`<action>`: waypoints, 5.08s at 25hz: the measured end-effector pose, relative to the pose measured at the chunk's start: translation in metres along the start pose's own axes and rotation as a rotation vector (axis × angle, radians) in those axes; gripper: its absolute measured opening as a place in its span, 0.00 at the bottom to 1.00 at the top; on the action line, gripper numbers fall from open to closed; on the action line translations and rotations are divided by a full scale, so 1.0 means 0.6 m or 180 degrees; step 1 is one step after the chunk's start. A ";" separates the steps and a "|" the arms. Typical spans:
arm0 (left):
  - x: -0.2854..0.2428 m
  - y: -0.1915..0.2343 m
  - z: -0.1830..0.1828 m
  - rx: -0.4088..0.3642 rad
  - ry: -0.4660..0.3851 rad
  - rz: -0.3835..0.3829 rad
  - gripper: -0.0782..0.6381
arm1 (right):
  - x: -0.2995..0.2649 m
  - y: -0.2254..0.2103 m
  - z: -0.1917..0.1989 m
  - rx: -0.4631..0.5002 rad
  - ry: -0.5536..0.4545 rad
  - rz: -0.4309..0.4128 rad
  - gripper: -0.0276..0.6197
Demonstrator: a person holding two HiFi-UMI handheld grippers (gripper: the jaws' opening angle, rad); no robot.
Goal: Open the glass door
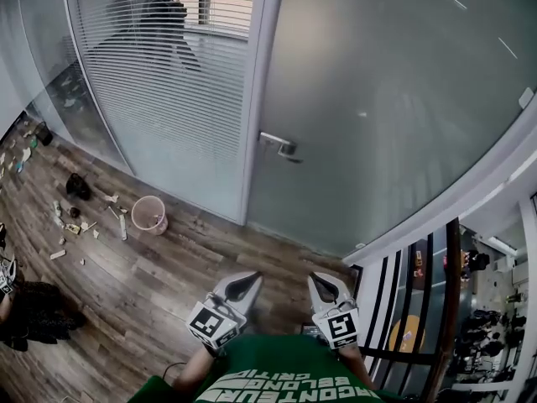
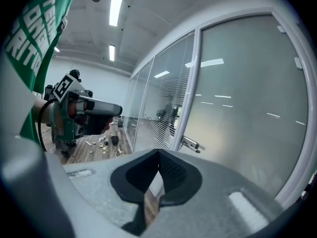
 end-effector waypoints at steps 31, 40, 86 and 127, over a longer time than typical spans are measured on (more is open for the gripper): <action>-0.193 0.116 0.013 -0.0457 0.0257 -0.0337 0.13 | -0.207 -0.209 0.053 -0.0400 -0.0209 -0.0319 0.03; -0.292 0.137 0.035 -0.0414 0.0397 -0.0436 0.13 | -0.236 -0.303 0.088 -0.0463 -0.0131 -0.0354 0.03; -0.468 0.228 0.100 -0.0164 0.0638 -0.1010 0.13 | -0.300 -0.480 0.141 -0.0289 0.0117 -0.0562 0.04; -0.579 0.455 0.226 0.0114 0.1366 -0.0916 0.13 | -0.600 -0.413 0.197 0.1372 0.1286 -0.1161 0.12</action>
Point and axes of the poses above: the fingertips, and each gripper's own axes: x backward along the fingers, y to its left, z out of its underside, the point moved 4 cm from there along x, backward along the fingers, and after that the axes turned 5 degrees about -y, right-handed, at the moved point
